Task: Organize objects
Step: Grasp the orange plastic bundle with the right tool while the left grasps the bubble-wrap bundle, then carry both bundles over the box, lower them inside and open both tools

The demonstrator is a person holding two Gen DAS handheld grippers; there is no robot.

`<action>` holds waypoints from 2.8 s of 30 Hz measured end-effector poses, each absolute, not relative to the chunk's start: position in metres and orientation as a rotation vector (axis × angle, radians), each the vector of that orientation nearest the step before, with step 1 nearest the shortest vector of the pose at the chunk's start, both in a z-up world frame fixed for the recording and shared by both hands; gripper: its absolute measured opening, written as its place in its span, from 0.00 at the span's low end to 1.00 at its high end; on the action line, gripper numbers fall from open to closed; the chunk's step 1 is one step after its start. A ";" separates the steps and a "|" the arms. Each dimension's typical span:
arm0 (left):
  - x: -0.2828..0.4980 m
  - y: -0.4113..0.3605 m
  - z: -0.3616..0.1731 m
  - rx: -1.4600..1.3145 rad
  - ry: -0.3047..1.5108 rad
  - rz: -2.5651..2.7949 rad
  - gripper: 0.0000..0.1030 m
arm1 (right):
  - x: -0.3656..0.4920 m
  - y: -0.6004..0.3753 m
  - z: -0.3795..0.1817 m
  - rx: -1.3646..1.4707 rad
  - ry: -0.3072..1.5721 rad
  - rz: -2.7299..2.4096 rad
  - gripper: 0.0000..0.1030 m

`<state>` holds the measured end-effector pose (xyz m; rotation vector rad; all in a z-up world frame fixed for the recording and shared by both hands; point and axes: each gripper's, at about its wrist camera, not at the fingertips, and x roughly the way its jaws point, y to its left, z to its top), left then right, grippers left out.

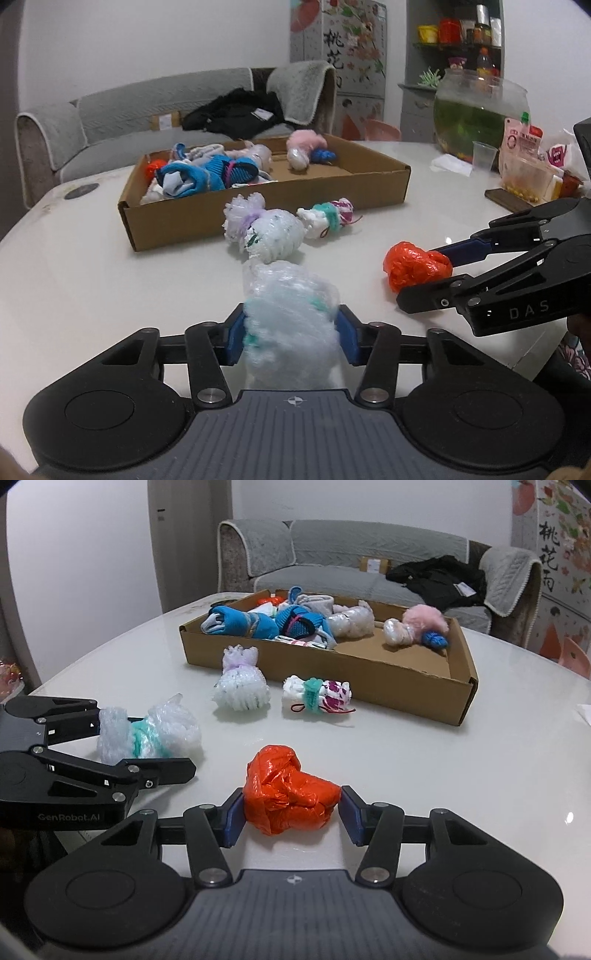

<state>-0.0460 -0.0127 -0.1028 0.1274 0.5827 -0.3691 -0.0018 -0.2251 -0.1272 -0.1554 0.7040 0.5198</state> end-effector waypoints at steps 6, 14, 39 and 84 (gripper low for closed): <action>-0.047 -0.014 -0.099 0.132 0.596 -0.356 0.43 | -0.004 -0.231 -0.130 -0.174 0.667 0.568 0.48; -0.055 -0.015 -0.091 0.156 0.645 -0.357 0.43 | -0.007 -0.249 -0.130 -0.139 0.653 0.573 0.46; -0.019 -0.053 -0.028 0.216 0.653 -0.448 0.43 | 0.027 -0.336 -0.104 -0.099 0.606 0.497 0.46; 0.248 -0.134 -0.070 0.308 0.853 -0.465 0.43 | 0.239 -0.271 -0.061 -0.399 0.640 0.682 0.46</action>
